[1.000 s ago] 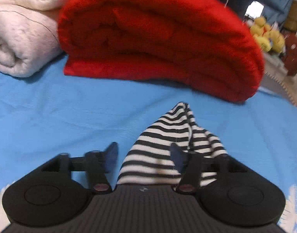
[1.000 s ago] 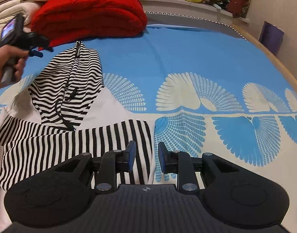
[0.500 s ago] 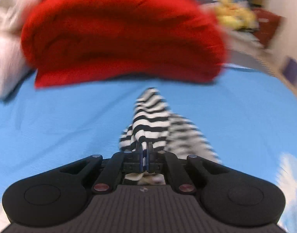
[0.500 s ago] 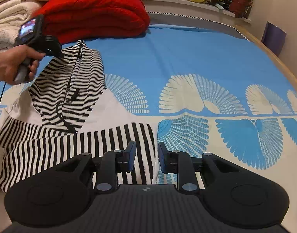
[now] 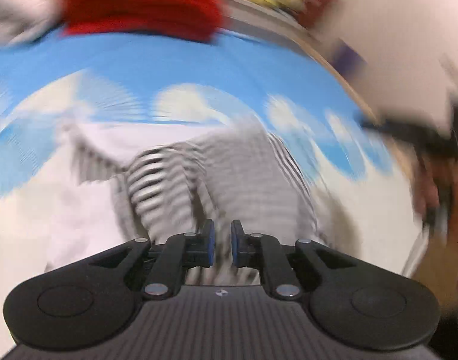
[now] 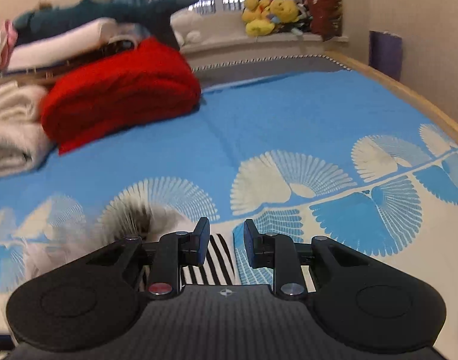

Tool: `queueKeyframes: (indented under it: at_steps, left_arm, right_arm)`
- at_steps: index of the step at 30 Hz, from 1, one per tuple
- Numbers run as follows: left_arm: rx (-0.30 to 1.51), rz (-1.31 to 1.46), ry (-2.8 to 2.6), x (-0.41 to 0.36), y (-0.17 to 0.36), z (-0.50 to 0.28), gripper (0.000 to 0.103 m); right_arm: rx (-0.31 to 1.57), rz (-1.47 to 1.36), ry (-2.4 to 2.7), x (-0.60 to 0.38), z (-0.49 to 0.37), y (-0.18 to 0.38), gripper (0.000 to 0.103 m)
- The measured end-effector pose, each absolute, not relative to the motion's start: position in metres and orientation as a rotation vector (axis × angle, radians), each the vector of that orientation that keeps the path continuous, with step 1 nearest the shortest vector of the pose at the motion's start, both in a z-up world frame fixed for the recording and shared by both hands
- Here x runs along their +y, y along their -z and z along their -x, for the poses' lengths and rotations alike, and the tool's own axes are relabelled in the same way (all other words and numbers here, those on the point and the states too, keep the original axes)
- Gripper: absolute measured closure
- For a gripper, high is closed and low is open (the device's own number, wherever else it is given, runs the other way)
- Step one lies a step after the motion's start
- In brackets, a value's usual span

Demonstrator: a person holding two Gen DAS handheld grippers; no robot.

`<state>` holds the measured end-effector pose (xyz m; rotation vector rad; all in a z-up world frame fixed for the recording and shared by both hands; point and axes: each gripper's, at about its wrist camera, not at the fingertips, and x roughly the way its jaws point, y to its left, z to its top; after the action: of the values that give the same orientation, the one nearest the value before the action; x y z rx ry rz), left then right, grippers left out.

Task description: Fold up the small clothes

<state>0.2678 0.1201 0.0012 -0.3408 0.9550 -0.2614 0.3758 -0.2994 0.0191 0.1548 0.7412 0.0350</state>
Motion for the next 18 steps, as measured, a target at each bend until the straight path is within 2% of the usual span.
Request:
queueKeyframes:
  at_steps: [2,4,10,13,18]
  left_arm:
    - [0.907,0.433,0.146,0.139,-0.005,-0.269,0.074]
    - [0.911,0.496,0.063,0.150,0.007,-0.277,0.067]
    - [1.180,0.655,-0.102,0.164,0.081,-0.310,0.067]
    - [1.211,0.662,-0.068,0.161,0.090,-0.315,0.064]
    - [1.249,0.653,-0.090,0.153,0.100,-0.314,0.063]
  right_arm:
    - [0.733,-0.207,-0.048,-0.304,-0.367,-0.020,0.077]
    - [0.761,-0.245,-0.068,-0.305,-0.362,-0.015,0.077]
    - [0.999,-0.299,-0.209,-0.290,-0.361,0.028,0.077]
    - [1.136,-0.350,-0.252,-0.282,-0.365,0.059,0.077]
    - [1.228,-0.354,-0.265,-0.265,-0.369,0.086,0.077]
